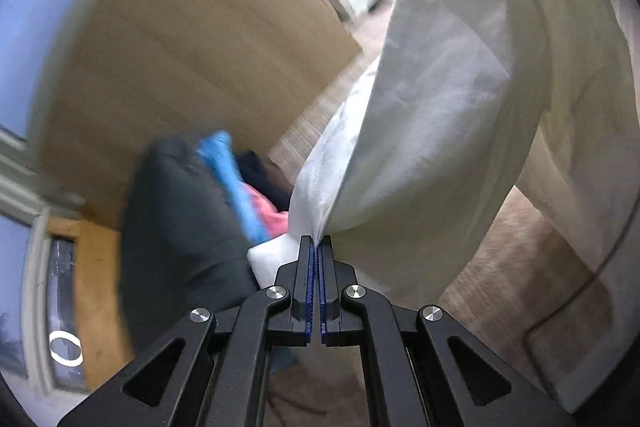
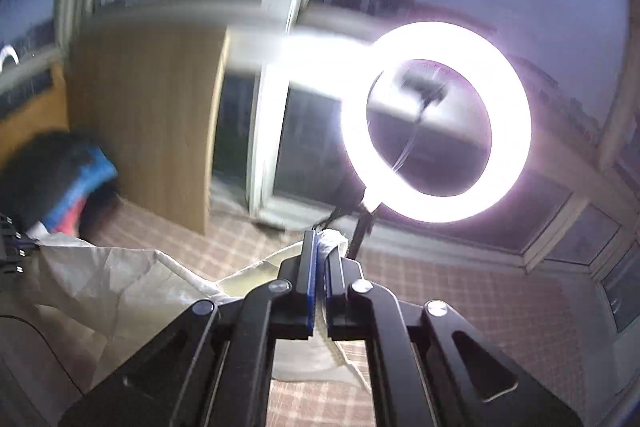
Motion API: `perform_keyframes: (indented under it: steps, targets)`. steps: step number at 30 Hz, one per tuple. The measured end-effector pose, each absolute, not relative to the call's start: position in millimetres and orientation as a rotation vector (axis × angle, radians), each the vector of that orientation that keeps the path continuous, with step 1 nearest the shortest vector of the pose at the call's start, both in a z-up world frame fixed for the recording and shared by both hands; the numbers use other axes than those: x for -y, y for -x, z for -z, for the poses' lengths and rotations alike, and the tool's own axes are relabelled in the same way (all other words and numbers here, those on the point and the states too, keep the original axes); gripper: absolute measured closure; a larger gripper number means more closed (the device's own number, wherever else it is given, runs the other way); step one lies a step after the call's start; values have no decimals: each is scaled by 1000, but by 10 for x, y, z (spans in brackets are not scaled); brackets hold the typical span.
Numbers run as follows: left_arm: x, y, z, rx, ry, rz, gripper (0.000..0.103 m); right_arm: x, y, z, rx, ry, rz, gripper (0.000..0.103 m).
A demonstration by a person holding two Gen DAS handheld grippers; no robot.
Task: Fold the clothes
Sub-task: 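Lay the shirt flat on the carpet and open both grippers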
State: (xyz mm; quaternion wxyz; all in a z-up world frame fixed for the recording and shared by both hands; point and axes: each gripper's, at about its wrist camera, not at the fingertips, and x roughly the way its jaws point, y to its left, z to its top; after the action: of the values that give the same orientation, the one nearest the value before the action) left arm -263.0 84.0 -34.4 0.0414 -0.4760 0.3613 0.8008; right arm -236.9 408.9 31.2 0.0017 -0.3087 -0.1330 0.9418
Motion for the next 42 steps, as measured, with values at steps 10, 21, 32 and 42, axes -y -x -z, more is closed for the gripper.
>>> perform_keyframes:
  steps: [10, 21, 32, 42]
  targets:
    - [-934, 3033, 955, -1085, 1537, -2380, 98, -3298, 3581, 673, 1034, 1215, -2642, 97]
    - [-893, 2784, 717, -1031, 1512, -2336, 97, -3312, 3659, 1063, 1274, 1582, -2431, 51]
    - [-824, 2553, 438, -1025, 1495, -2355, 90, -3889, 3179, 701, 1061, 1359, -2591, 38]
    - [-1093, 2291, 93, -785, 1381, -2403, 90, -4125, 2630, 517, 606, 1544, -2785, 31]
